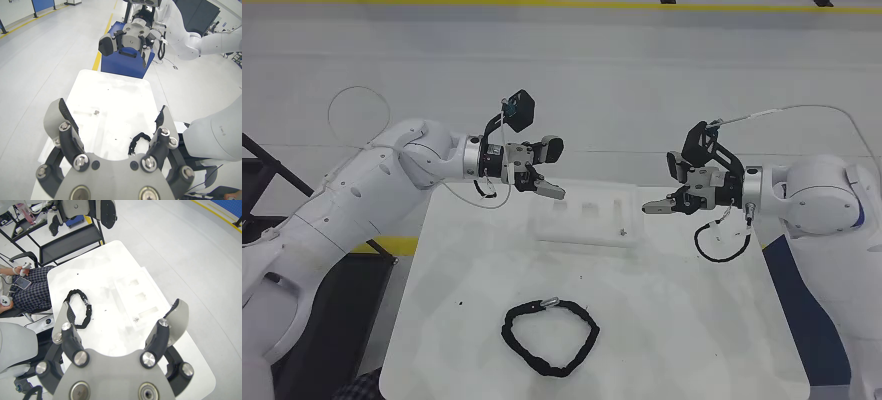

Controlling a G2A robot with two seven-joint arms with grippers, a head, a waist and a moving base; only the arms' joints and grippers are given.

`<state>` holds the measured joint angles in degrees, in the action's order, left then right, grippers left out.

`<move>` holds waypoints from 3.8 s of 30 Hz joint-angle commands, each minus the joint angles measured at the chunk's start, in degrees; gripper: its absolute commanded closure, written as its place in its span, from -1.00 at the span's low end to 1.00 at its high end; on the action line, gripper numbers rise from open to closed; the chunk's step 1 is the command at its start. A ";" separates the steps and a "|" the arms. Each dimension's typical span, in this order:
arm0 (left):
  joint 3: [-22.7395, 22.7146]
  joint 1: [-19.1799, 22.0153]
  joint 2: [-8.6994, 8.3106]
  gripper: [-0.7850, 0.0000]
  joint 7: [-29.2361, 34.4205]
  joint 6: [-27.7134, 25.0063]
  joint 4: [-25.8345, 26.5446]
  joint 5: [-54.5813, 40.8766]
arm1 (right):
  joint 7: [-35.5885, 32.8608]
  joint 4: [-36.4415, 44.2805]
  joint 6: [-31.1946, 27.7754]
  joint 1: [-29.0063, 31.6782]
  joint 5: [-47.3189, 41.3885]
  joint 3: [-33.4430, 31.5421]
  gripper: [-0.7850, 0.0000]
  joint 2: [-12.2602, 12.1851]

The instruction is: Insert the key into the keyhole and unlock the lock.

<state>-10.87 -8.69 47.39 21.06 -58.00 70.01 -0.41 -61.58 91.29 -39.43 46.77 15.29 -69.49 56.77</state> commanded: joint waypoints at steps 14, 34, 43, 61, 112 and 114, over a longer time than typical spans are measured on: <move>0.00 0.00 0.00 -1.00 0.00 0.00 0.00 0.00 | 0.00 0.00 0.00 0.00 0.00 0.00 -1.00 0.00; 0.00 0.00 0.00 -1.00 0.01 0.00 0.00 -0.01 | 6.71 -9.47 25.71 -1.22 9.45 12.72 -1.00 2.94; 0.00 0.00 0.00 -1.00 0.01 0.00 0.00 -0.01 | 6.80 -15.34 36.67 -3.78 10.26 20.78 -1.00 5.90; 0.00 0.00 0.00 -1.00 0.01 0.00 0.00 -0.01 | 8.25 -24.63 44.92 -7.67 10.85 31.05 -0.65 11.73; 0.00 0.00 0.00 -1.00 0.01 0.00 0.00 -0.01 | 8.23 -36.87 47.23 -13.19 16.54 31.75 1.00 18.26; 0.00 0.00 0.00 -1.00 0.01 0.00 0.00 -0.01 | 7.54 -35.13 47.42 -12.78 17.03 30.59 1.00 17.72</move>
<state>-10.87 -8.69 47.39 21.06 -58.00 70.01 -0.41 -53.70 55.30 7.93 33.78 32.13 -38.31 74.76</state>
